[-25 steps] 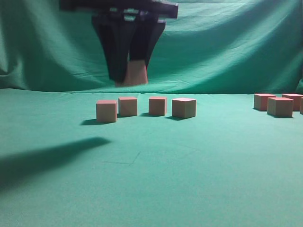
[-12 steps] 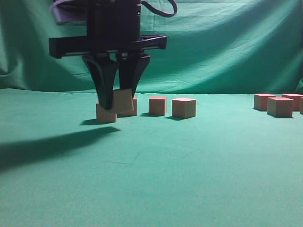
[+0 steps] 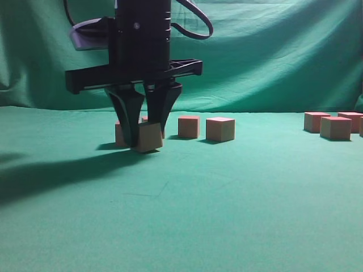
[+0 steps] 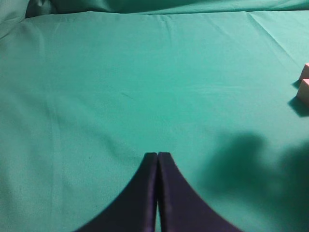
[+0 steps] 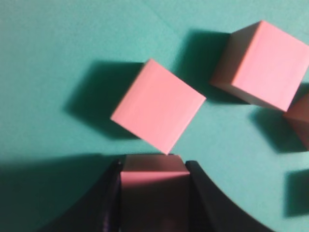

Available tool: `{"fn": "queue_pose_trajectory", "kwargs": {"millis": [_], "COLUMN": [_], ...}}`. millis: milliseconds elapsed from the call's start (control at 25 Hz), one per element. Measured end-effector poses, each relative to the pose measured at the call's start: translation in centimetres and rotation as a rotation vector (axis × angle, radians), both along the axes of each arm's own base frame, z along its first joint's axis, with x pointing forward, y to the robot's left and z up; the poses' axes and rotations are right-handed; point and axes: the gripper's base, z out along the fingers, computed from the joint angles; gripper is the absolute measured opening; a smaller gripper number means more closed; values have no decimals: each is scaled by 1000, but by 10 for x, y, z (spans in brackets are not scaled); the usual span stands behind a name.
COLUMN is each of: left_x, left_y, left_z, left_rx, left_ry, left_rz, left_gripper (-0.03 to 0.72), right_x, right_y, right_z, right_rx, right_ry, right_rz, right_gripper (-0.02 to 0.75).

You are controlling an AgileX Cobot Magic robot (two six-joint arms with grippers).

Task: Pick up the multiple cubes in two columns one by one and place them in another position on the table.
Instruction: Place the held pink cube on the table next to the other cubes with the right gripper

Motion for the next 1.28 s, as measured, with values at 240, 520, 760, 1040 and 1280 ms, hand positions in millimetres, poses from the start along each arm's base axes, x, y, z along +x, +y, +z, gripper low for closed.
{"fn": "queue_pose_trajectory", "kwargs": {"millis": [240,520,760,1040,1280], "left_x": [0,0,0,0,0], "left_y": [0,0,0,0,0], "left_z": [0,0,0,0,0], "left_rx": [0,0,0,0,0], "left_ry": [0,0,0,0,0], "left_rz": [0,0,0,0,0], "left_gripper": [0,0,0,0,0], "right_x": [0,0,-1,-3,-10], "right_y": [1,2,0,-4,-23], "right_z": [0,-3,-4,28,112], "right_rx": [10,18,-2,-12,9], "right_ry": [-4,12,26,9,-104], "right_rz": [-9,-20,-23,-17,-10], "right_gripper": [275,275,408,617,617]}}
